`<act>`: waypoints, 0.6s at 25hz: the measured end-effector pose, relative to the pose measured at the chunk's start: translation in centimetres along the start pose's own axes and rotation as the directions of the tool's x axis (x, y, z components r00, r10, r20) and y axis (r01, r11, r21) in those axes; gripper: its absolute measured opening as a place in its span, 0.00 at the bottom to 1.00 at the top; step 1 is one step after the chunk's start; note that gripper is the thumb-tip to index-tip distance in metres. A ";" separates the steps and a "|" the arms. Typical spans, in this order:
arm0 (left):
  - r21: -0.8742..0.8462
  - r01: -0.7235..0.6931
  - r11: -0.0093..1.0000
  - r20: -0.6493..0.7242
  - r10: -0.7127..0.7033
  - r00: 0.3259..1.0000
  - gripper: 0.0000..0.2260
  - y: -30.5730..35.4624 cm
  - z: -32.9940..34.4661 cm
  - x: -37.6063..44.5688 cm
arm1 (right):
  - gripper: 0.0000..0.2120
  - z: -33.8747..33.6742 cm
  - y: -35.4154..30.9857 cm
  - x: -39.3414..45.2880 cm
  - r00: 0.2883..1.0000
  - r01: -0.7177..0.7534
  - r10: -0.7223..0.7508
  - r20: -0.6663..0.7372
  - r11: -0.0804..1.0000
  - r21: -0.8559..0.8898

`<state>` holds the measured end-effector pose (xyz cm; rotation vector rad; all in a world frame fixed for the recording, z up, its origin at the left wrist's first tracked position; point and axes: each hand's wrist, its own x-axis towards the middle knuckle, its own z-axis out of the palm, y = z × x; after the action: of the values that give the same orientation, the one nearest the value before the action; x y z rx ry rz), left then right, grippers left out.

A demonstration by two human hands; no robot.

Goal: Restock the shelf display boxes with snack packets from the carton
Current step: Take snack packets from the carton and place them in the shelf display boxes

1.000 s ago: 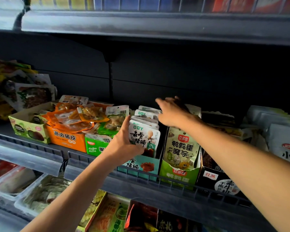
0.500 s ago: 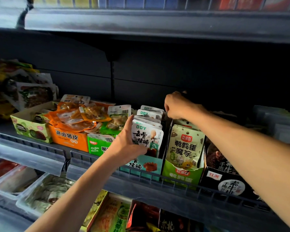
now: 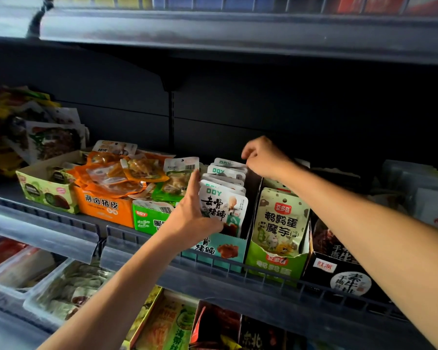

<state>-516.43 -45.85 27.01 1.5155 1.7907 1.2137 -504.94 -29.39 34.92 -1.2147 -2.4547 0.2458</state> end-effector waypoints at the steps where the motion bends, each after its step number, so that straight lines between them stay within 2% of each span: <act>1: 0.011 -0.013 1.000 -0.003 0.013 1.000 0.52 -0.2 0.0 0.0 | 0.22 -0.1 -0.1 -0.3 0.999 0.022 -0.023 0.031 1.000 0.020; 3: 0.004 -0.056 0.998 -0.018 0.056 0.998 0.52 -0.5 0.1 0.0 | 0.31 0.1 -0.6 -1.4 0.982 0.080 -0.068 0.175 0.995 -0.059; 5: -0.025 -0.110 0.994 -0.057 0.108 0.993 0.51 -0.8 0.0 -0.4 | 0.33 0.0 -0.5 -2.4 0.983 0.109 -0.097 0.157 0.992 -0.070; 7: 0.005 -0.161 0.987 -0.124 0.160 0.979 0.49 -0.9 -0.1 -1.1 | 0.28 -1.2 0.4 -3.6 0.997 0.068 -0.066 -0.046 0.997 0.025; 9: 0.119 -0.191 0.974 -0.187 0.211 0.959 0.46 -0.9 -0.1 -1.7 | 0.23 -2.3 1.8 -6.3 0.975 0.049 -0.059 -0.215 0.997 -0.052; 10: 0.179 -0.184 0.966 -0.198 0.219 0.955 0.44 -0.9 0.0 -1.8 | 0.22 -2.6 2.4 -8.1 0.976 0.056 -0.086 -0.202 0.987 -0.150; 11: 0.229 -0.158 0.960 -0.189 0.203 0.961 0.42 -0.8 0.1 -1.7 | 0.22 -2.6 2.9 -10.0 0.984 0.087 -0.120 -0.129 0.967 -0.237; 13: 0.317 -0.107 0.942 -0.172 0.168 0.971 0.41 -0.4 0.2 -1.5 | 0.20 -1.5 3.7 -12.8 0.987 0.156 -0.162 0.005 0.942 -0.297; 15: 0.483 -0.168 0.859 -0.202 0.296 0.934 0.42 -0.1 0.1 -1.4 | 0.23 -1.1 4.5 -14.4 0.970 0.209 -0.239 -0.040 0.910 -0.357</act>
<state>-516.01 -47.13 26.62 1.9588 2.2478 1.2092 -493.31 -38.07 30.62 -1.0312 -2.6071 -0.3162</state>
